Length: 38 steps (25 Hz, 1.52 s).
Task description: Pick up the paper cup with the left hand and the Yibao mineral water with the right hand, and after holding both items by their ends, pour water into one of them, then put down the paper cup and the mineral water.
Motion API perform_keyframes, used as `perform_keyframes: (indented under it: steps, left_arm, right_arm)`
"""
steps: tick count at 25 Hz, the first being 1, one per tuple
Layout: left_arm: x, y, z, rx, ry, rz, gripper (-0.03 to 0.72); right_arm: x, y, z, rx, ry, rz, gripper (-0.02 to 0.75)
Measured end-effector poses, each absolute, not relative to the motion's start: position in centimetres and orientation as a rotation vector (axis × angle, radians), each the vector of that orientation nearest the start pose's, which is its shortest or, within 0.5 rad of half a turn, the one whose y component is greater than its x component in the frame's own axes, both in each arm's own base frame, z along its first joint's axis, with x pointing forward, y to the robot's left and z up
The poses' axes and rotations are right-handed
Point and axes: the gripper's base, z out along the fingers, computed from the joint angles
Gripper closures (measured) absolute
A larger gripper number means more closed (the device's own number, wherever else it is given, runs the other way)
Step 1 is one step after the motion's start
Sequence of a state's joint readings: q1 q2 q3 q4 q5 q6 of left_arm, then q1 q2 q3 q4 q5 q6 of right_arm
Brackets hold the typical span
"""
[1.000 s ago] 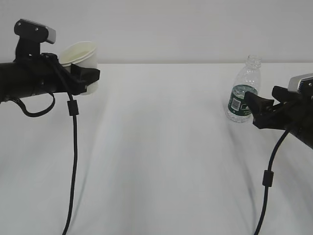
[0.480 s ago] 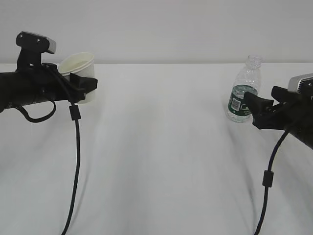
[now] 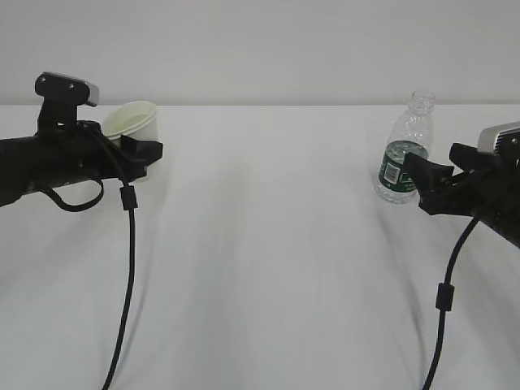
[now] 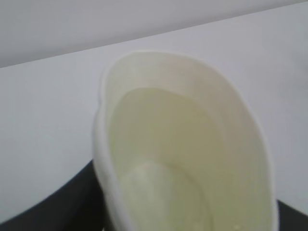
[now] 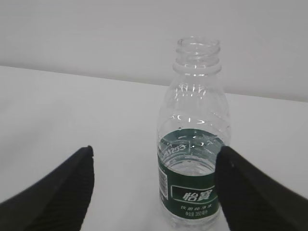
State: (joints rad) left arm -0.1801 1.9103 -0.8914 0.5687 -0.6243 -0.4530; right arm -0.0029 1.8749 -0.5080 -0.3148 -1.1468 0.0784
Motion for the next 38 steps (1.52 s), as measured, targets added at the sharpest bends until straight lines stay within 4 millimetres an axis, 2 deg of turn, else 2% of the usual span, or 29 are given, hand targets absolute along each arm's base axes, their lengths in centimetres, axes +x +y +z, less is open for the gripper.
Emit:
perform_keyframes:
  steps: [14, 21, 38]
  left_arm:
    - [37.4, -7.7, 15.4, 0.311, 1.902, -0.321, 0.270]
    - [37.6, -7.3, 15.3, 0.272, 1.902, -0.316, 0.270]
    - [38.1, -7.3, 11.2, 0.221, 1.917, -0.336, 0.270]
  right_arm:
    - [30.1, 2.5, 13.4, -0.255, 1.702, 0.204, 0.146]
    - [30.1, 2.5, 13.4, -0.252, 1.702, 0.207, 0.146]
    - [30.1, 2.5, 13.4, -0.250, 1.703, 0.212, 0.146]
